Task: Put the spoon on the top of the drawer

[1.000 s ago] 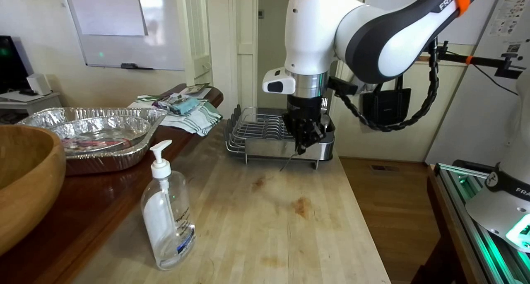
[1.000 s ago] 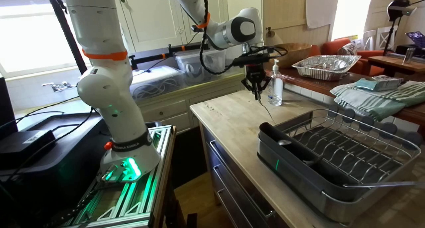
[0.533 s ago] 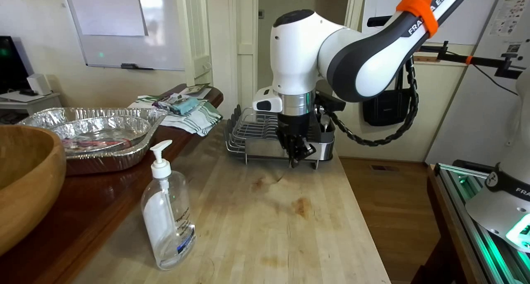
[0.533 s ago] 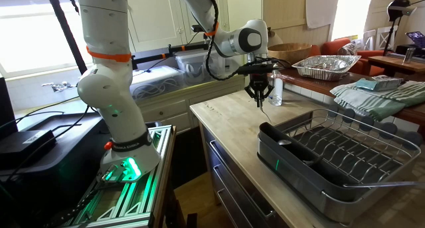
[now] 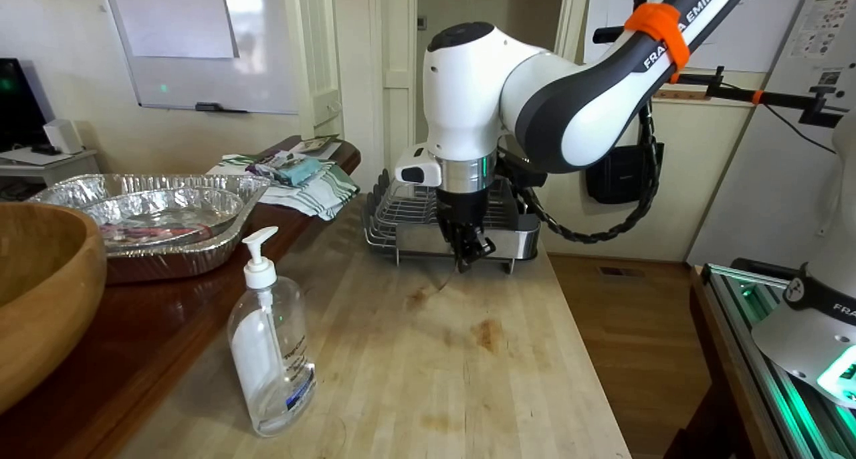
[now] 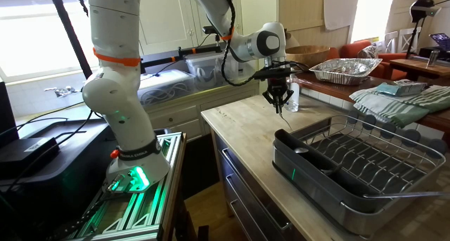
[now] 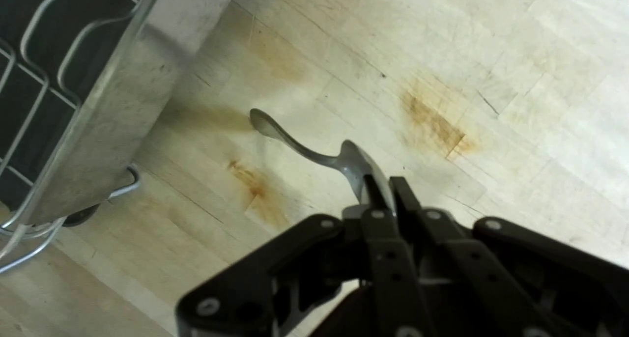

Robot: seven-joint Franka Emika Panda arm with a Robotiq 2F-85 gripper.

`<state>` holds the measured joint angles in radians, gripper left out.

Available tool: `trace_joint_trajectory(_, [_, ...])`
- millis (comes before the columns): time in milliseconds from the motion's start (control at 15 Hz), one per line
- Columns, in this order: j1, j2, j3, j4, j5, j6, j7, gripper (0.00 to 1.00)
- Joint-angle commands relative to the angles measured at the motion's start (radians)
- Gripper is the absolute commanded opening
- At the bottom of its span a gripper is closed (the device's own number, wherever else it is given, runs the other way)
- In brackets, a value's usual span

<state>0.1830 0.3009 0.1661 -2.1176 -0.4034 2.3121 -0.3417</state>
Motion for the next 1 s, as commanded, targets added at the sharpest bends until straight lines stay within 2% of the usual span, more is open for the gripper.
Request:
trace_joint_trajectory(0, [0.032,0.082,-0.026,0.029,-0.066,0.036,0.129,0.02])
trace_joint_trajectory(467, [0.097,0.153,-0.055,0.079,-0.123,0.022,0.407,0.02])
trace_joint_trajectory(933, [0.161,0.236,-0.085,0.138,-0.216,-0.024,0.581,0.02])
